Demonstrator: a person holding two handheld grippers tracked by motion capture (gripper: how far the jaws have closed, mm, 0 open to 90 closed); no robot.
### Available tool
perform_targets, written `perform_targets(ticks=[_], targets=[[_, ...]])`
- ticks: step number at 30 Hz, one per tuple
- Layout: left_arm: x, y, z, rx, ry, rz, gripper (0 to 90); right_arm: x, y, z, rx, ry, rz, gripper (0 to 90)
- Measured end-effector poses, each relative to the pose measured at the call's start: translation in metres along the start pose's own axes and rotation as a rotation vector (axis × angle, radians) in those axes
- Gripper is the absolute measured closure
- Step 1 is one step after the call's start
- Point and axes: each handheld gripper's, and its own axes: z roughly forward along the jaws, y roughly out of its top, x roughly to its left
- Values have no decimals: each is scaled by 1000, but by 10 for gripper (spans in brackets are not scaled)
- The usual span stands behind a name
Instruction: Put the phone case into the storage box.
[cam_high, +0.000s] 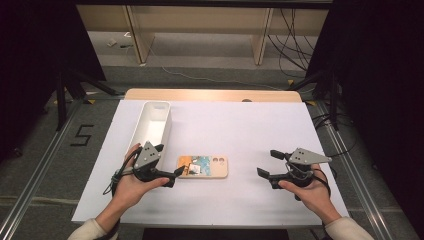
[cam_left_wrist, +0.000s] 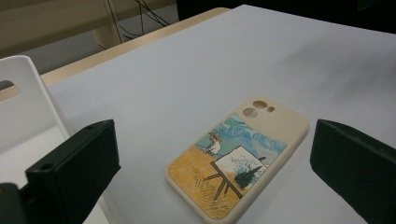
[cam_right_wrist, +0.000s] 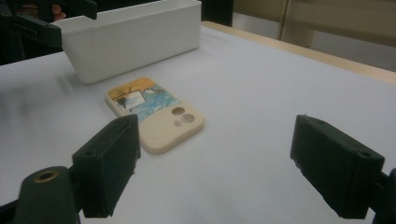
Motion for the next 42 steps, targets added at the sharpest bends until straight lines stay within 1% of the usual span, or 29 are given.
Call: perform_targets(ticks=[5,6,7,9,11,12,13,14,16,17,18,19,20,21,24,26,27,29,32,34,36,37,42], targets=[[0,0,0,0,4,-2,16,0,0,0,0,0,4,168],[0,1,0,-3,5,-6,29,0,0,0,-1,0,3,168],[0,2,0,-9,11,-12,82,0,0,0,1,-2,4,168],[-2,10,2,-20,52,-5,223,0,0,1,3,-3,10,168],[-3,20,5,-33,98,3,416,1,0,2,3,-6,8,168],[-3,20,5,-33,98,3,506,1,0,2,1,-5,7,168],[-6,30,10,-27,112,-2,606,2,1,2,3,-5,7,168],[-7,35,14,-8,120,-3,688,2,1,2,3,-6,5,168],[-9,43,26,42,154,10,816,3,1,2,4,-5,6,168],[-9,46,33,68,167,8,863,3,1,2,4,-5,5,168],[-9,46,33,68,167,8,897,3,1,2,4,-5,5,168],[-9,48,41,91,174,-11,898,3,1,2,4,-5,6,168],[-8,51,58,139,182,-28,899,3,1,2,5,-4,5,168],[-7,53,66,176,193,-18,900,3,1,2,4,-4,5,168],[-5,51,88,259,212,-26,900,3,1,2,4,-2,6,168],[-5,49,99,322,219,-20,900,3,0,2,5,-1,6,168],[-5,47,104,341,221,-27,900,2,1,2,7,-1,6,168],[-4,42,113,385,238,-12,900,2,1,2,5,-1,6,168],[0,36,122,424,237,-23,900,3,1,2,5,-1,4,168],[1,33,125,439,237,-25,900,3,1,2,8,-1,0,169],[2,31,127,447,239,-22,900,3,1,2,10,0,1,168],[1,28,130,463,243,-14,900,3,1,2,12,-2,2,168],[4,21,136,500,257,-5,900,3,1,2,9,0,-1,168]])
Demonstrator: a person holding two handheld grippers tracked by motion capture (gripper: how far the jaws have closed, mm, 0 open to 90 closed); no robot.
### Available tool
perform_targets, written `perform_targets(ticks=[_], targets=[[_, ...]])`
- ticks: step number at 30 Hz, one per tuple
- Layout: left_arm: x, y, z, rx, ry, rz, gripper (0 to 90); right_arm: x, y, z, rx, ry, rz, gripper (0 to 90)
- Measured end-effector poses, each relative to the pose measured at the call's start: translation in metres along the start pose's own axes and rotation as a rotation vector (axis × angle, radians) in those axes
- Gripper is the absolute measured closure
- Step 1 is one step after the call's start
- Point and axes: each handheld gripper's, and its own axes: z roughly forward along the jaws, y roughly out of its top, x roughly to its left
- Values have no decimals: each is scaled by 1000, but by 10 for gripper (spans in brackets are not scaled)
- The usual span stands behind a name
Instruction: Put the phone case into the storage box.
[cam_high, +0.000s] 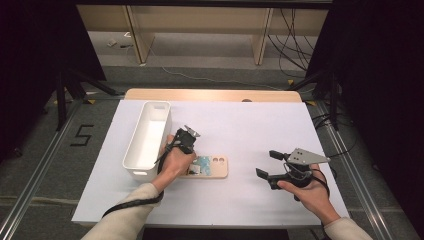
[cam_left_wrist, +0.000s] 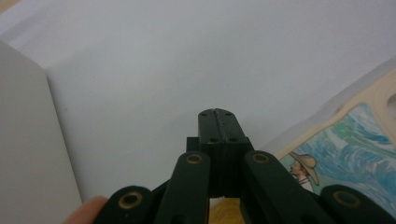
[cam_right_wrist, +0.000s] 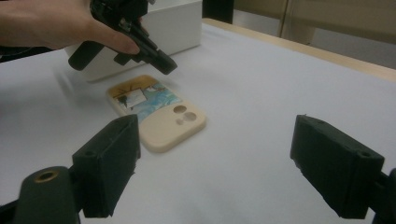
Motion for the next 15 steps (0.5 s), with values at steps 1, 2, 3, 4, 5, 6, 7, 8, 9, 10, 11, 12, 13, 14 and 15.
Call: perform_targets(ticks=[1,2,3,4,5,6,7,8,9,10,11,12,13,14,15], targets=[[0,-1,1,8,2,4,900,0,0,0,0,1,0,168],[0,-1,2,14,1,3,900,0,0,0,2,-1,0,168],[0,-2,3,20,5,6,900,0,0,0,4,0,2,168],[-1,-2,3,30,6,10,900,0,0,0,4,1,1,168],[-1,-2,3,30,6,10,900,0,0,0,5,-2,1,169],[-1,-2,4,43,16,18,900,0,0,0,6,-2,1,169],[-2,-2,4,54,21,27,900,0,0,0,6,-2,1,169],[-2,-2,4,66,18,29,900,0,0,0,6,-2,1,169],[-3,-3,3,76,13,27,900,0,0,0,6,-2,1,169],[-3,-3,2,79,15,30,900,0,0,0,6,-1,2,169],[-3,-4,2,84,19,37,900,0,0,0,6,-2,2,169],[-3,-4,1,89,19,41,900,0,0,0,6,-3,1,169],[-3,-4,0,92,19,45,900,0,0,0,7,-3,1,169],[-3,-5,-1,99,27,55,900,0,-1,0,8,-4,1,170],[-4,-6,-2,102,28,60,900,0,-1,0,7,-4,3,170]])
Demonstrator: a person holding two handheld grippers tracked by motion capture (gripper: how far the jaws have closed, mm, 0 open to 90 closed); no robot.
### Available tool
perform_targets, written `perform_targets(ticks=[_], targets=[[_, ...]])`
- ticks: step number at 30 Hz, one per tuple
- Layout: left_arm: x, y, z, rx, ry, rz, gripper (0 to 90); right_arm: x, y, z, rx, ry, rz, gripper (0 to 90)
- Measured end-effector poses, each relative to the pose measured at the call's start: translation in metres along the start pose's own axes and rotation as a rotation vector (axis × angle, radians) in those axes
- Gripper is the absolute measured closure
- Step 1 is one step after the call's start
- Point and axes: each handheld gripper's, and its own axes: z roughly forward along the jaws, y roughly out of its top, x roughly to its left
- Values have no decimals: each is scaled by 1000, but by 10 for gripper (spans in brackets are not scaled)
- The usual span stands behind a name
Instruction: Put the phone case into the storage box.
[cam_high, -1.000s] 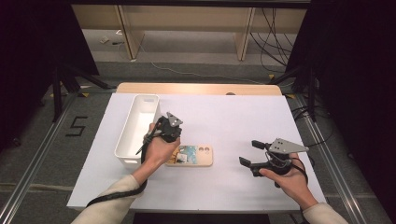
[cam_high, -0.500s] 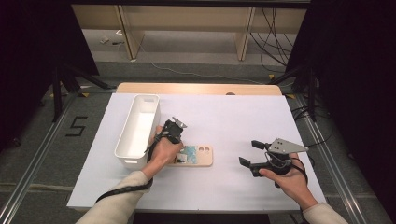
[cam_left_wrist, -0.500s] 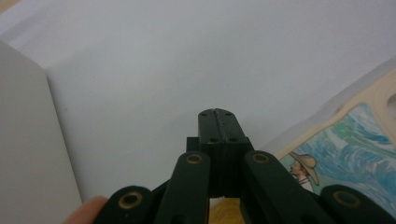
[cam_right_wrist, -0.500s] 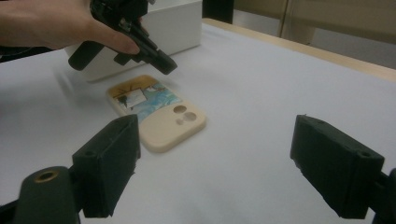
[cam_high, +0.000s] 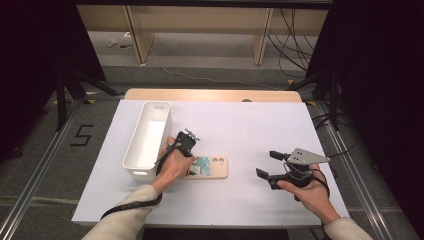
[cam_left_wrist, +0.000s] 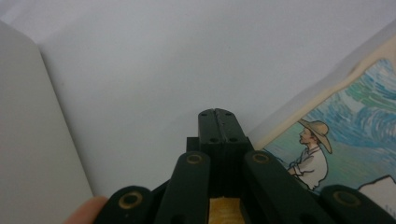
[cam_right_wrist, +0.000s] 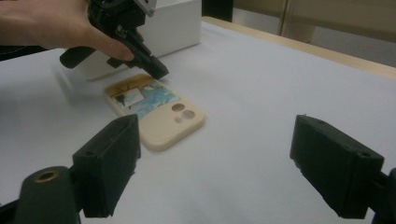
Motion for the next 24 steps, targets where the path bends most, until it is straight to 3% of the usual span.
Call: perform_targets(ticks=[7,10,24], targets=[[-6,-8,-10,39,-20,29,900,-1,0,0,1,0,0,170],[-12,-14,-18,56,-11,85,900,-1,0,0,1,1,1,171],[-20,-43,-38,82,-103,98,900,-1,-1,0,6,-6,3,173]])
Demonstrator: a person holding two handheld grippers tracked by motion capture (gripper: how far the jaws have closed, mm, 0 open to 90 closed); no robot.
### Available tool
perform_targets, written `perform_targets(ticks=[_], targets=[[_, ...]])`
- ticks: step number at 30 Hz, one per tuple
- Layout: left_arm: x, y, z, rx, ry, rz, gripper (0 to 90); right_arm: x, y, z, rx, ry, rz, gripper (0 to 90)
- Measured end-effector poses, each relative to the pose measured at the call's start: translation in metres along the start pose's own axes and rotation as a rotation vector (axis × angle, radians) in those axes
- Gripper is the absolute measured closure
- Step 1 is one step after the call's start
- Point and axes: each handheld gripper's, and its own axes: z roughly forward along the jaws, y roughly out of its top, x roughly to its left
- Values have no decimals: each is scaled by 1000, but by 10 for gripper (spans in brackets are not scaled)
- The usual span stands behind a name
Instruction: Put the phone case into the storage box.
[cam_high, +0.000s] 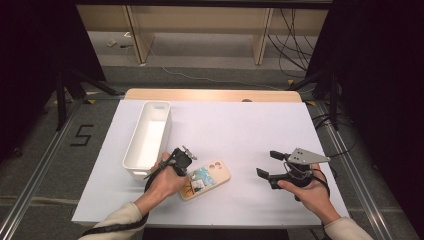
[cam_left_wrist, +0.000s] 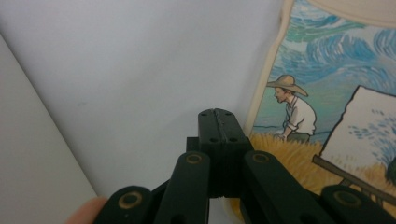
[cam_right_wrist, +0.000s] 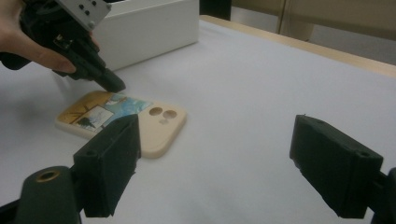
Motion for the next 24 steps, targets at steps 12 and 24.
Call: perform_targets(ticks=[12,24], targets=[[-10,-15,-10,-8,-34,18,899,-1,0,0,-2,-2,4,173],[-10,-16,-20,-93,-53,-5,858,-1,0,-1,-3,-2,-1,172]])
